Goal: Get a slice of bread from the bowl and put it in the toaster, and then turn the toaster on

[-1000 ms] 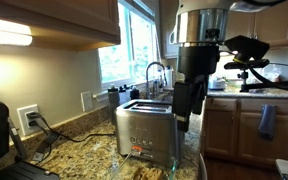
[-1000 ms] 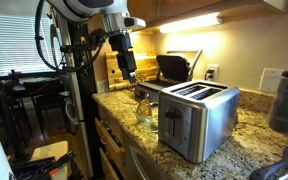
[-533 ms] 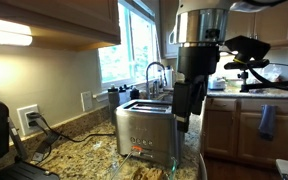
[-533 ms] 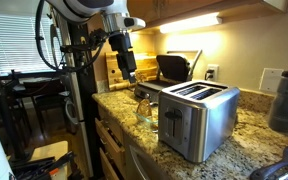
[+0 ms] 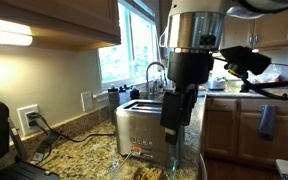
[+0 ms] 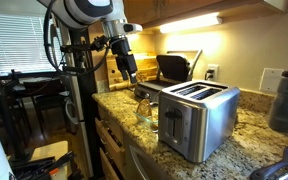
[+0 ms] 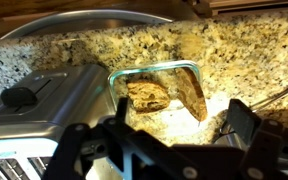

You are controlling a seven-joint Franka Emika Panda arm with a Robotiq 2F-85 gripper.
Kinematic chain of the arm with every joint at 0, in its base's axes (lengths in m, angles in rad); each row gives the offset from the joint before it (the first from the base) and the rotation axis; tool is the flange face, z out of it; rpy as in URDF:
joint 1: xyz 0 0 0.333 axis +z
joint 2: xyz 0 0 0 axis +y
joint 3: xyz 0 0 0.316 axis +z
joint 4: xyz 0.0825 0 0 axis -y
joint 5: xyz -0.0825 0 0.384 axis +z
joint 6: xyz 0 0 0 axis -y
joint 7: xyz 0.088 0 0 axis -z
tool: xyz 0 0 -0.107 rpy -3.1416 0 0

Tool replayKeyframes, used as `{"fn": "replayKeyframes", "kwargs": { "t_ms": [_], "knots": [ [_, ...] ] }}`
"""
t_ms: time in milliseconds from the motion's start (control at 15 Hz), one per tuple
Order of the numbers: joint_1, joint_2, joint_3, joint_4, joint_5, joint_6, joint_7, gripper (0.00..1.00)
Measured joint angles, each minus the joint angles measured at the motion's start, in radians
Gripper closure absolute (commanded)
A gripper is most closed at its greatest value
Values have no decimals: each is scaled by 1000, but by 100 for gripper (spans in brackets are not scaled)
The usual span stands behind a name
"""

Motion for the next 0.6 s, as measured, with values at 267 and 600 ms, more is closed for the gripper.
{"fn": "replayKeyframes", "kwargs": {
  "t_ms": [267, 600],
  "knots": [
    [8, 99, 13, 3, -1, 125, -1, 0],
    [12, 229, 12, 24, -1, 248, -34, 0]
  ]
}}
